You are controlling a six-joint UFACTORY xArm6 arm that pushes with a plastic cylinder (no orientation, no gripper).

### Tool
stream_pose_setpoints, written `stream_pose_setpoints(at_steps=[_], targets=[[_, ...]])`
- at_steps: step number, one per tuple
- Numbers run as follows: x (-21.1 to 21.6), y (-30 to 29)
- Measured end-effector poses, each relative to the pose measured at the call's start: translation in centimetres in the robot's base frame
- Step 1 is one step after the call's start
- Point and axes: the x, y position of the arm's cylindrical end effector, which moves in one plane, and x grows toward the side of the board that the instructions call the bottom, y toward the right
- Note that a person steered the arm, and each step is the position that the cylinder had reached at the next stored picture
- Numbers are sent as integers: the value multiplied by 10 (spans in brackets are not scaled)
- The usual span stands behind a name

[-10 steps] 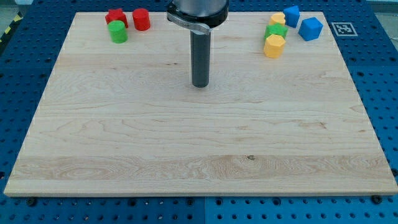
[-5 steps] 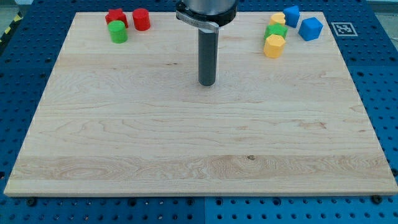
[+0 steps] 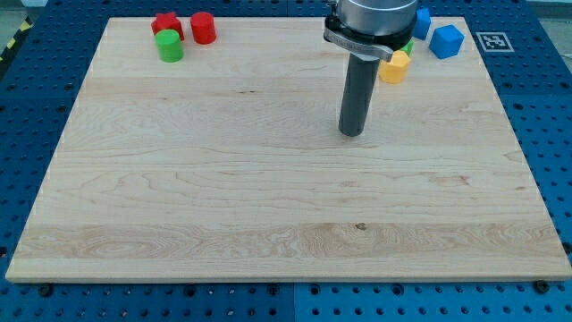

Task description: Slide blue cube down and left

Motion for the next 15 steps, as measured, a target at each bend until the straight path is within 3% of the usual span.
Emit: stream_pose_setpoints(at_steps=[1, 3, 7, 9, 11, 15], targets=[[0, 3], [-15, 85], [-142, 225], [-230, 221], [-222, 162], [-125, 169]])
